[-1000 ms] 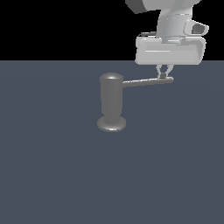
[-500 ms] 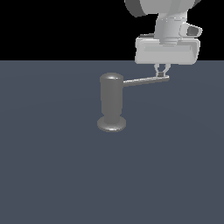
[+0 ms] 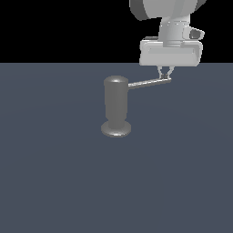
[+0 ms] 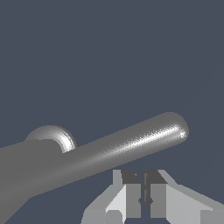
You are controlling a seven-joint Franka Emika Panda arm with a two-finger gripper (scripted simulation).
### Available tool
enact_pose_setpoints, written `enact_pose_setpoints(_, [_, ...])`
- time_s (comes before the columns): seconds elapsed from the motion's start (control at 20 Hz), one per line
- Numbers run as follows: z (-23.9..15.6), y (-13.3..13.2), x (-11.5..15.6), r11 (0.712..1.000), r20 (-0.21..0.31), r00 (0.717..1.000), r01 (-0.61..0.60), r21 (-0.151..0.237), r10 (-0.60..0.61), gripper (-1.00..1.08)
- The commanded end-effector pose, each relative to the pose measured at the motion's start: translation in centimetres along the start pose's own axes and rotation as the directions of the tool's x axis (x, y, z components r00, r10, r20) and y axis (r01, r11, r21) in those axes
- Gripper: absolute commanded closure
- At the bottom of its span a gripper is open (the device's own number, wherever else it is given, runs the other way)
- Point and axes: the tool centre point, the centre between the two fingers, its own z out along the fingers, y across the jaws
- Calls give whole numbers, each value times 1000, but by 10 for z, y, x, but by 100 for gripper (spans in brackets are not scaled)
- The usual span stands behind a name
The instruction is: Turn on the faucet by rotating a designated handle.
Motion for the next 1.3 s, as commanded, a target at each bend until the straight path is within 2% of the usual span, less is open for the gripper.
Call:
enact_pose_setpoints(0.0, [10, 2, 6, 1000, 11, 1000, -5, -1, 5, 108])
enact_pose_setpoints(1.25, [18, 2, 62, 1000, 23, 1000, -20, -3, 20, 108])
